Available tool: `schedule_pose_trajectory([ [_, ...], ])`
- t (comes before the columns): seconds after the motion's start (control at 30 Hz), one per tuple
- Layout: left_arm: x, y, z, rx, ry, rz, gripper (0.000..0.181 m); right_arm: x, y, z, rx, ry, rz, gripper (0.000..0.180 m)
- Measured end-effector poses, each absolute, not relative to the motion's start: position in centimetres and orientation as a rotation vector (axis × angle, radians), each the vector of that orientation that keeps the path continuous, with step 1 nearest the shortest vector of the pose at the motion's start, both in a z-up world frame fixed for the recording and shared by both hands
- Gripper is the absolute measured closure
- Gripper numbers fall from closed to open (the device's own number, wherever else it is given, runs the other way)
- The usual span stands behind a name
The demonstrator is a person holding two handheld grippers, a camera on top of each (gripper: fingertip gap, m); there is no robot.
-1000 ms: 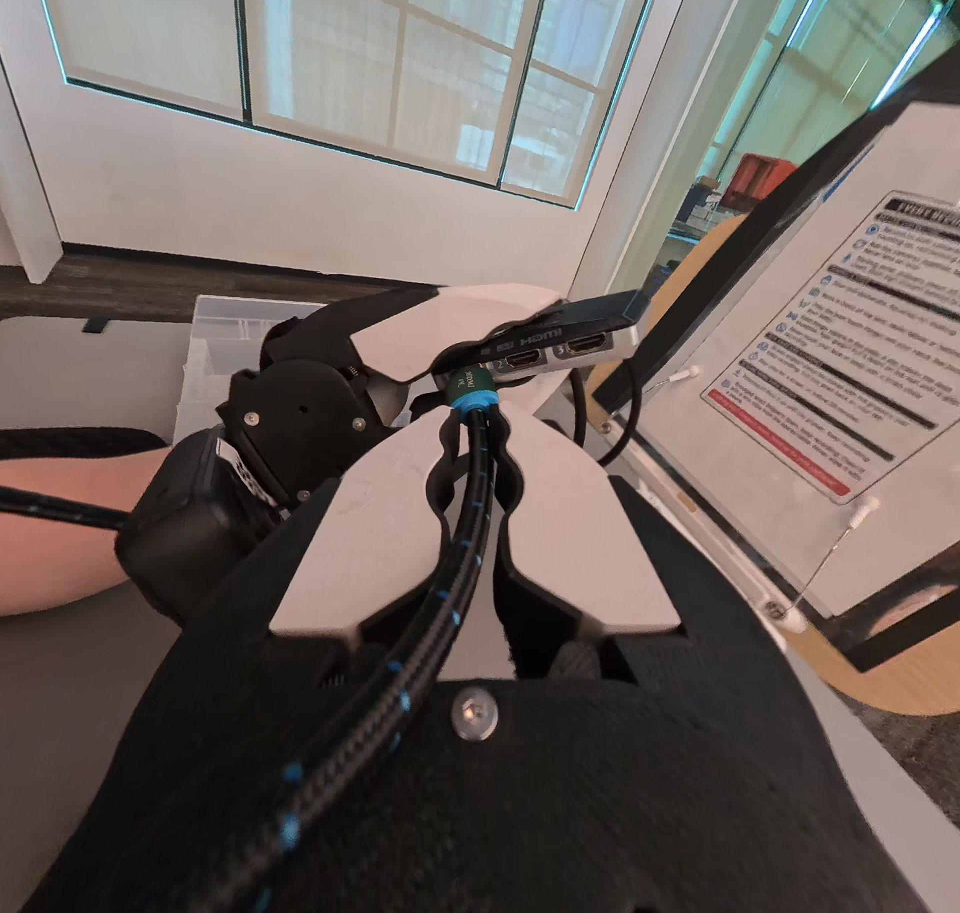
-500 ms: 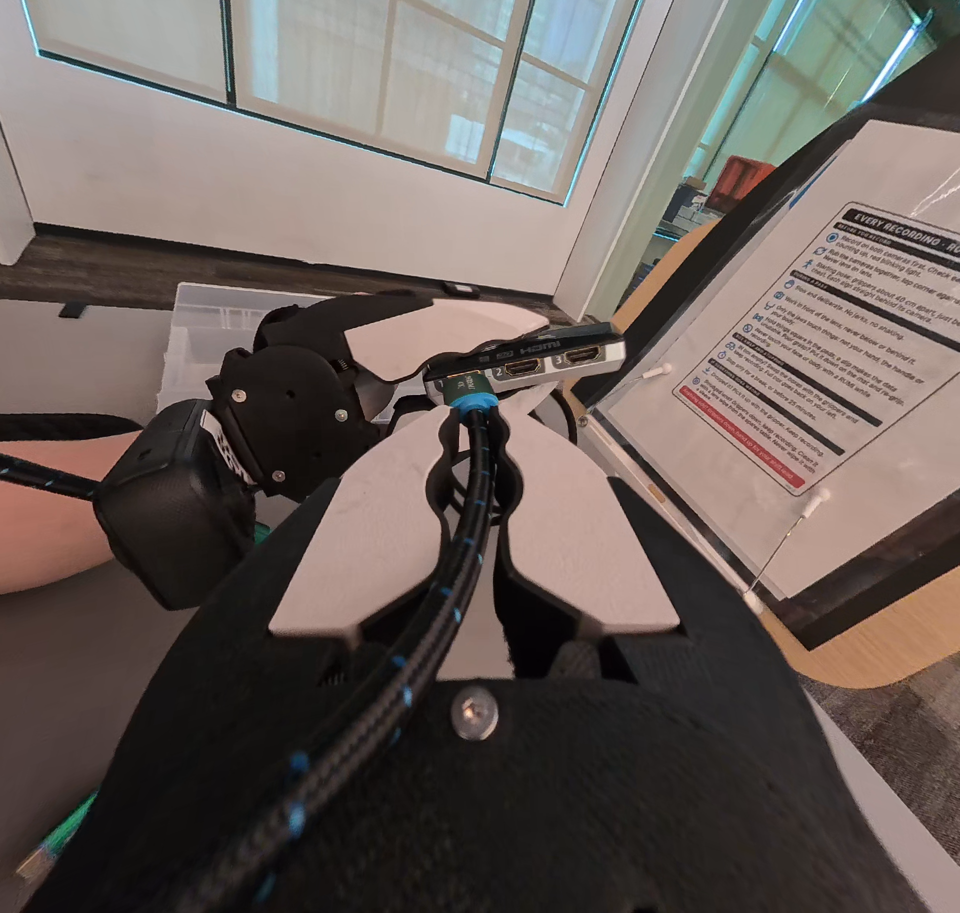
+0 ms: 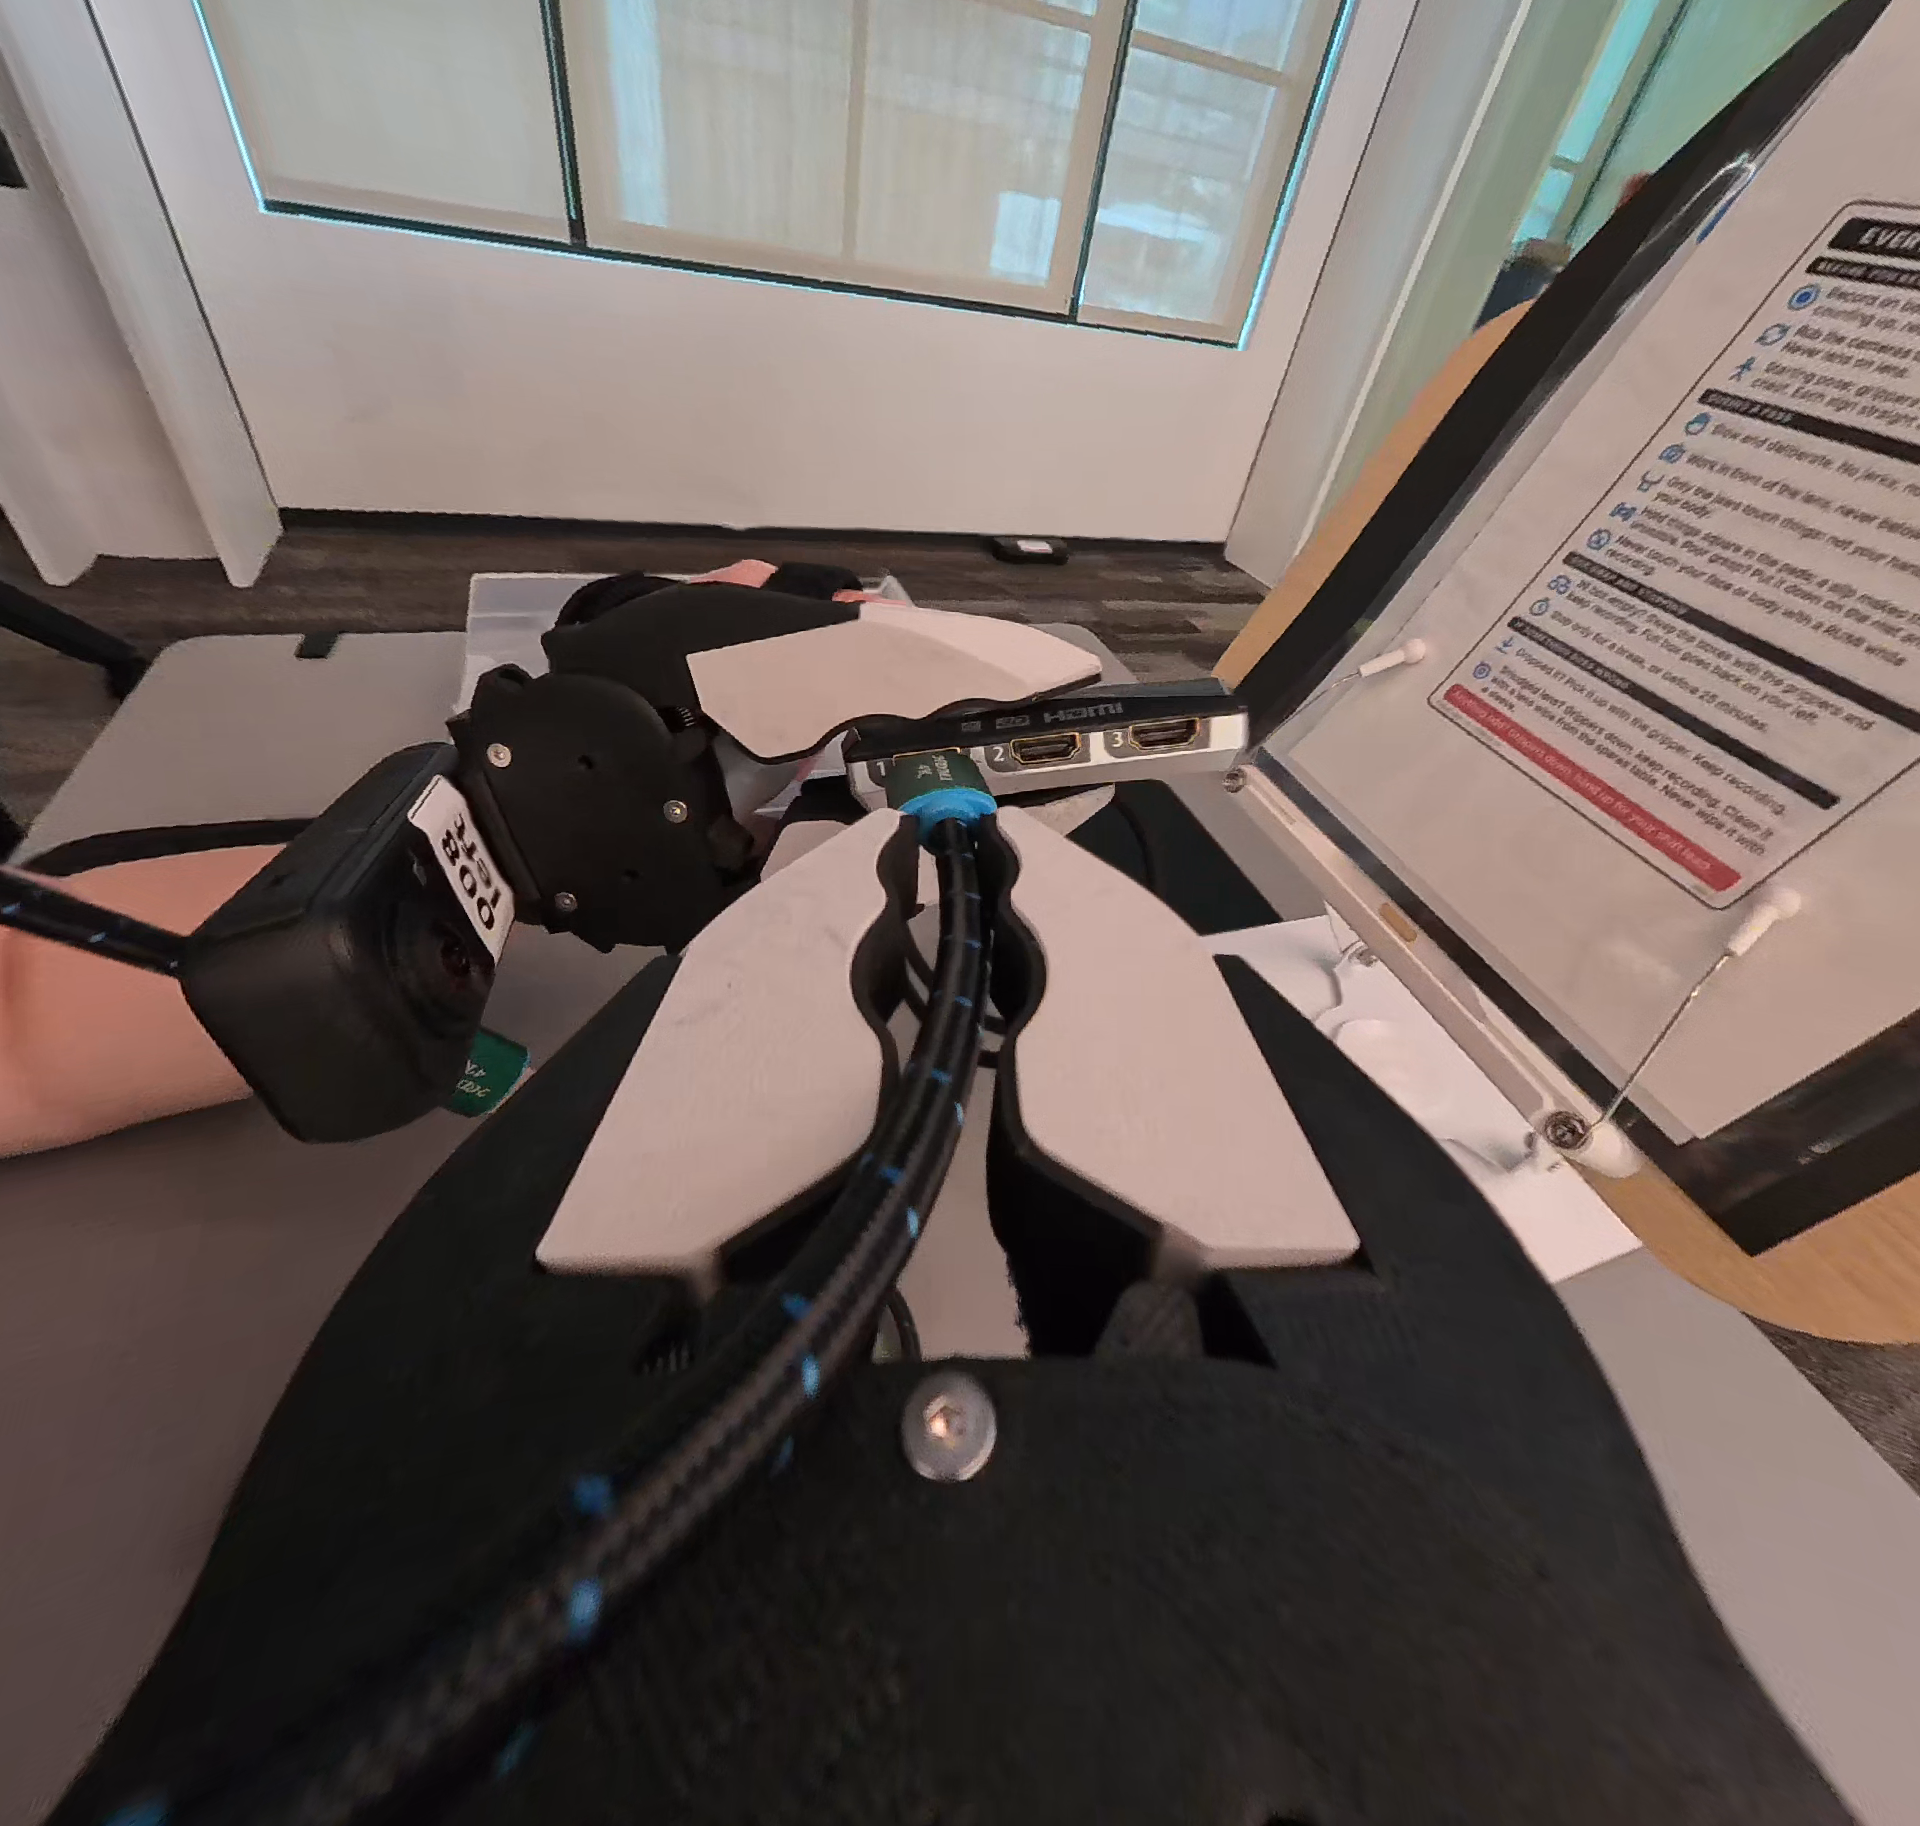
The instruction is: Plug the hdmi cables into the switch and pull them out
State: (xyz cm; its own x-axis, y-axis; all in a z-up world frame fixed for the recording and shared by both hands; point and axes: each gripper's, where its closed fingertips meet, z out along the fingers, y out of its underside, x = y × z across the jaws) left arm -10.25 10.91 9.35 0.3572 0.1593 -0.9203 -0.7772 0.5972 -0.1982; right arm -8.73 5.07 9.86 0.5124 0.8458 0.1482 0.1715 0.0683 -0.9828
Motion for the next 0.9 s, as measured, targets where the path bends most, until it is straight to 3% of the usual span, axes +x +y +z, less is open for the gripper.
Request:
schedule_pose_trajectory([
  [0.03, -10.1, 10.8, 9.3, -0.706, 1.044, 0.66, 0.159, -8.6, 5.0, 9.8, -1.443, -0.946, 0.663, 0.169],
  [0.9, -9.9, 11.3, 8.6, -0.846, 1.084, 0.592, 0.159, -8.5, 5.3, 9.4, -1.391, -1.003, 0.517, 0.169],
])
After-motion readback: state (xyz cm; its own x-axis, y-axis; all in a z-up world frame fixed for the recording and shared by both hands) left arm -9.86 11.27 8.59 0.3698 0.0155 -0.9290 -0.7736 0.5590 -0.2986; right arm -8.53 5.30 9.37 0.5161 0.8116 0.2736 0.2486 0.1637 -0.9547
